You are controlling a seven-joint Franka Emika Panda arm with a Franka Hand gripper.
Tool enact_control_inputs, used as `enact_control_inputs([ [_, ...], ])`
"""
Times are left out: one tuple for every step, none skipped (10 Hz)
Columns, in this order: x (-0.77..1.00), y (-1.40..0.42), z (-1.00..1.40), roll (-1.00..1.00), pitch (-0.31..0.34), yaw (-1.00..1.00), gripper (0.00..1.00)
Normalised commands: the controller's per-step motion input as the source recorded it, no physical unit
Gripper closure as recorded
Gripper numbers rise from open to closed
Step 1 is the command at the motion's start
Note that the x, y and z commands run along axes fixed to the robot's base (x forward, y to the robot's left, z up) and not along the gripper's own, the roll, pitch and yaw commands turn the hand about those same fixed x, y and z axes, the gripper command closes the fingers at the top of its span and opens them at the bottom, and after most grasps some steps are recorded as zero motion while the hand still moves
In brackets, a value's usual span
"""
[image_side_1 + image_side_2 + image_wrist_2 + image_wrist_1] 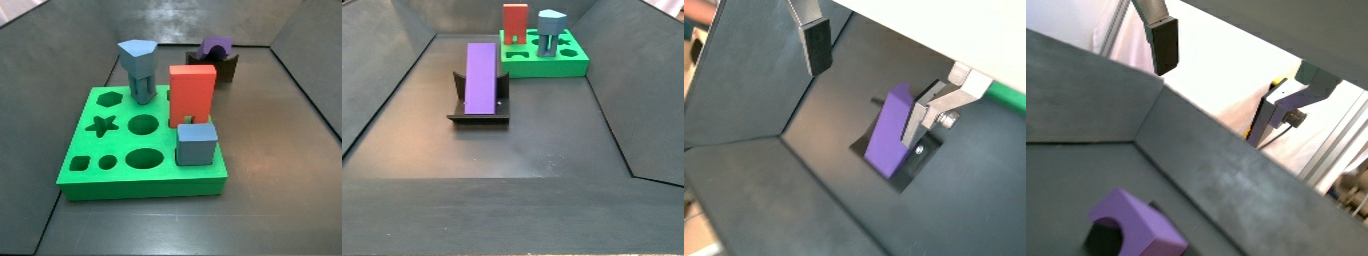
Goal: Pick up the arch object. Move up. Place the arch object on the fixture. Regrasp the arch object. Rotate the arch object. Move to above the board. Insert the arch object.
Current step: Regrasp the arch object.
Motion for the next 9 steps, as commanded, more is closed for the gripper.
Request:
enact_control_inputs([
  [0.11,-0.05,-0.01,0.52,0.168,0.18,0.00],
  [0.10,-0.04,0.00,0.26,0.127,0.21,0.00],
  [0.10,-0.04,0.00,0.19,0.106,0.22,0.00],
  [0.09,-0.04,0.00,0.14,0.059,0.22,0.00],
  [0.08,-0.05,-0.01,0.13,0.044,0.21,0.00],
  [0.03,0.05,-1.00,0.23,0.029,0.18,0.00],
  [0.04,0.05,-1.00,0.23,0.023,0.16,0.00],
  [0.05,0.04,-1.00,0.21,-0.020,0.14,0.00],
  [0.05,0.03,-1.00,0.16,-0.041,0.12,0.00],
])
